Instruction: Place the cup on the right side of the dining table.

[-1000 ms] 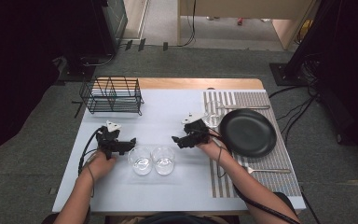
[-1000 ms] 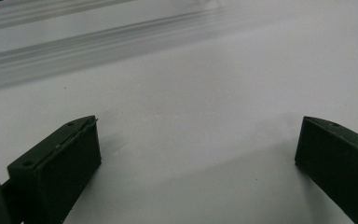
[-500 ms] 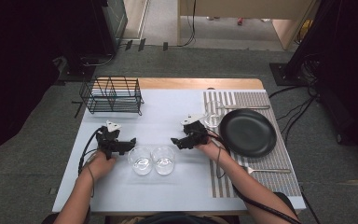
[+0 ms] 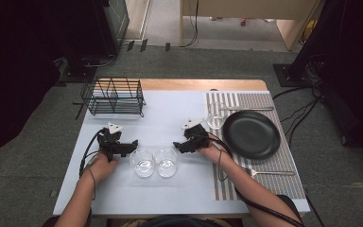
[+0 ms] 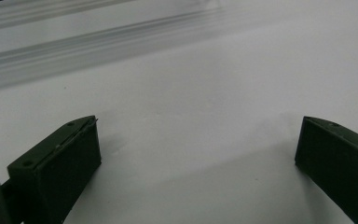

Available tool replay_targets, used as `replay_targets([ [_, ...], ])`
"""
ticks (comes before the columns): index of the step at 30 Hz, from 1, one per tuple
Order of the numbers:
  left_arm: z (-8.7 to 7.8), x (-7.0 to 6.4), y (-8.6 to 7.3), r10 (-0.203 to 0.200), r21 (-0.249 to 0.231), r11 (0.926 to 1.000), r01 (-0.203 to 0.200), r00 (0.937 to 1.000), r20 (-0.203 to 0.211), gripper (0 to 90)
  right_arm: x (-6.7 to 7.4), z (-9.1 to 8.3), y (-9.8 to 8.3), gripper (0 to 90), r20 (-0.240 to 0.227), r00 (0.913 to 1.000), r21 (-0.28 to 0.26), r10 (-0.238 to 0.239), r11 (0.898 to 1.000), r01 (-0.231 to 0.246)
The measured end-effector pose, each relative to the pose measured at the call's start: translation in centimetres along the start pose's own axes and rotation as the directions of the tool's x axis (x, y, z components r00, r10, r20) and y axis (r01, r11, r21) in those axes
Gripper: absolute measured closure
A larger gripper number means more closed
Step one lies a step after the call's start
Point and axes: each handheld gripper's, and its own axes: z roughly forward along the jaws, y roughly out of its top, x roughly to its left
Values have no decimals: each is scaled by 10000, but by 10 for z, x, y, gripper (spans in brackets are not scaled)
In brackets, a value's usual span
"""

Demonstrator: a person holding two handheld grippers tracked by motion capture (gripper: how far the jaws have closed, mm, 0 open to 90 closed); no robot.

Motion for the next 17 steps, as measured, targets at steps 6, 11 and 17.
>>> replay_targets([
  [6,0,0,0,-2,0,10000,2,10000,3,0,0,1,-2,173,-69,10000,-116,11,9999,-12],
  [11,0,0,0,-2,0,10000,2,10000,2,0,0,1,-2,171,-52,10000,-98,-26,9999,25],
  [17,0,0,0,-6,0,10000,6,10000,4,0,0,2,-2,170,-50,10000,-112,-58,9999,57],
])
